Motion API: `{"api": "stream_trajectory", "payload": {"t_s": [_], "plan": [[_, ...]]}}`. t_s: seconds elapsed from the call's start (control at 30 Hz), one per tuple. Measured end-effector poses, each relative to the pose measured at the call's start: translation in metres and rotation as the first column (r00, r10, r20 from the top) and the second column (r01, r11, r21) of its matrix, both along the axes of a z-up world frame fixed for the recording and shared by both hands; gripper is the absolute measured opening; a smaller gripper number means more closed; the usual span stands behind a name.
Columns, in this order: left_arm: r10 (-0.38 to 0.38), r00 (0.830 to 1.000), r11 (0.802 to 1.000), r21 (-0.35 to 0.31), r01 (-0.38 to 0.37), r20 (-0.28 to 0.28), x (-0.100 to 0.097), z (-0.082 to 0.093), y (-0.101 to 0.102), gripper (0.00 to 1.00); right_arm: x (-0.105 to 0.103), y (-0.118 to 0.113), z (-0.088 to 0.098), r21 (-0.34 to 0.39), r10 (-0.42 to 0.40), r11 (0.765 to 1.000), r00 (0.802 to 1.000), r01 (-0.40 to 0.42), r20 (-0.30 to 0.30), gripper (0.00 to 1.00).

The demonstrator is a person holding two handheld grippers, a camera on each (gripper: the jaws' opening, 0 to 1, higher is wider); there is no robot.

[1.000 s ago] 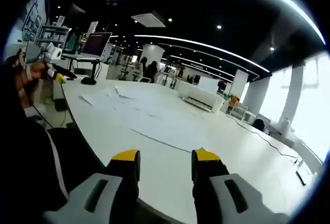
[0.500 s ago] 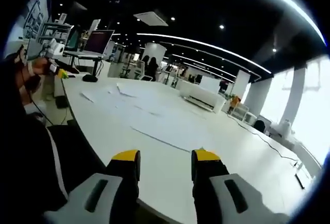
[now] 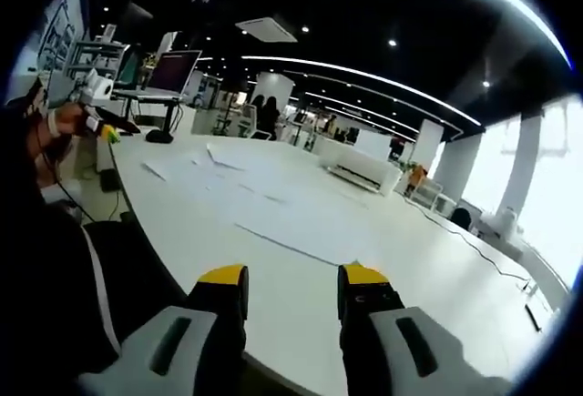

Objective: Organize the stack of printing papers by aligning and flattening the scattered papers on the table

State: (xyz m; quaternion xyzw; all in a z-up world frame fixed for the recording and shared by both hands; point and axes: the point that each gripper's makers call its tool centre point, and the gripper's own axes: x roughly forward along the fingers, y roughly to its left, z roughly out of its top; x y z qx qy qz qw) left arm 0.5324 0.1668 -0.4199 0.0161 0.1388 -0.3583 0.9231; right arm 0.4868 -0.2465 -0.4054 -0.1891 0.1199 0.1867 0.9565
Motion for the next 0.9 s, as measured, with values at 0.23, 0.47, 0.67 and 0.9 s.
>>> {"api": "stream_trajectory", "payload": {"t_s": [0.23, 0.47, 0.67, 0.9], "plan": [[-0.003, 1.000, 1.000, 0.002, 0.004, -0.003, 0.001, -0.001, -0.002, 0.80, 0.007, 0.005, -0.003, -0.002, 0.007, 1.000, 1.000, -0.007, -0.004, 0.35], [-0.008, 1.000, 1.000, 0.000, 0.008, -0.003, 0.002, 0.000, -0.004, 0.80, 0.012, 0.007, -0.002, 0.002, 0.015, 1.000, 1.000, -0.015, -0.004, 0.34], [-0.010, 1.000, 1.000, -0.002, 0.010, -0.002, 0.004, 0.001, -0.005, 0.80, 0.021, 0.008, -0.002, 0.009, 0.018, 1.000, 1.000, -0.018, -0.001, 0.34], [-0.008, 1.000, 1.000, 0.001, 0.008, -0.004, 0.006, 0.000, -0.004, 0.80, 0.025, 0.009, -0.004, 0.015, 0.020, 1.000, 1.000, -0.020, -0.004, 0.34]]}}
